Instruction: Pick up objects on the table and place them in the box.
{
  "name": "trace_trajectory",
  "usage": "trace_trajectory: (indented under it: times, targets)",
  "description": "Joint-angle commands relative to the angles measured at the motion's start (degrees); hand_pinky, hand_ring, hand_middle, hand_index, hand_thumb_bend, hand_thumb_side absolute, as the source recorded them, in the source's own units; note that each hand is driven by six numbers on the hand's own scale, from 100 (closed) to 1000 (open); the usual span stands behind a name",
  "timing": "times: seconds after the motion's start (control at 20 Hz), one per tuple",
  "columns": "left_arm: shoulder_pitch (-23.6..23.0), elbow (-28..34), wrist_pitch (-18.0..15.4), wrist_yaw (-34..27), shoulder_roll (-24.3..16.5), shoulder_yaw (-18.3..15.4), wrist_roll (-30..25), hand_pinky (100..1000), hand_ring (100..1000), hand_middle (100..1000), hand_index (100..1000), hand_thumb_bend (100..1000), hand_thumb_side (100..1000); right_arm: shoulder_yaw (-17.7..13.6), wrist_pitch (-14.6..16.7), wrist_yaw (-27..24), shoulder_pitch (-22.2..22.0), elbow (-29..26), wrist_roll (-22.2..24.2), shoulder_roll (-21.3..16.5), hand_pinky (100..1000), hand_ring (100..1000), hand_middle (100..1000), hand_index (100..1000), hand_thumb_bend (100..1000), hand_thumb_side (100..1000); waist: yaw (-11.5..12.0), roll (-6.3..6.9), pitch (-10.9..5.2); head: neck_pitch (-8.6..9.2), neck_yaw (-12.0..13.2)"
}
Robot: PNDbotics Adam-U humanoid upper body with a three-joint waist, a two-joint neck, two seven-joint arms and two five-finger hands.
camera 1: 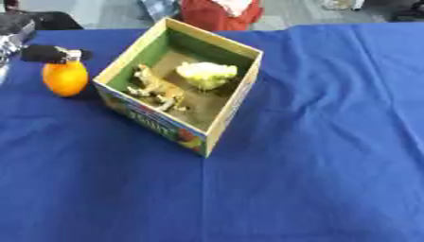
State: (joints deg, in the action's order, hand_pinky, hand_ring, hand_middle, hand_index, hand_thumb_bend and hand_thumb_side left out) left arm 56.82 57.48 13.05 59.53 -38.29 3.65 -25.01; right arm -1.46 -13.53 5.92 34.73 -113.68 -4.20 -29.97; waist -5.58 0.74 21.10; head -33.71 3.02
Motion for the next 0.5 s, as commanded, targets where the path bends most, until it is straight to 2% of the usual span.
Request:
trace_trajectory:
  times: [0.05,0.3,0.5]
  targets:
    - [0.50,-0.89,0.31,0.37,-1.38,-0.94,-0.57,641,911,827,987,730,810,-0.88,-0.07,0.35,0.40,-0.91,-0.09,-1.39,696,727,585,826,100,926,-0.10,-0.07,-1.02,0.69,0.37]
    - [0.38,-2.73,0.73,2.10,-1.11,-1.06,-1.33,614,892,796,929,595,710,-0.97,-0.14,0.41,0.34,-0.91,-0.13,-1.37,696,727,585,826,100,927,-0.23,-0.16,-0.72,0.69,0.38]
    - [0.50,-3.34,-0.06,2.60,-0.90,-0.91,-4.48,574,842,737,861,500,613,-0.99,-0.20,0.42,0.34,-0.91,-0.12,-1.28,696,727,585,826,100,928,-0.18,-0.21,-0.69,0.68,0.40]
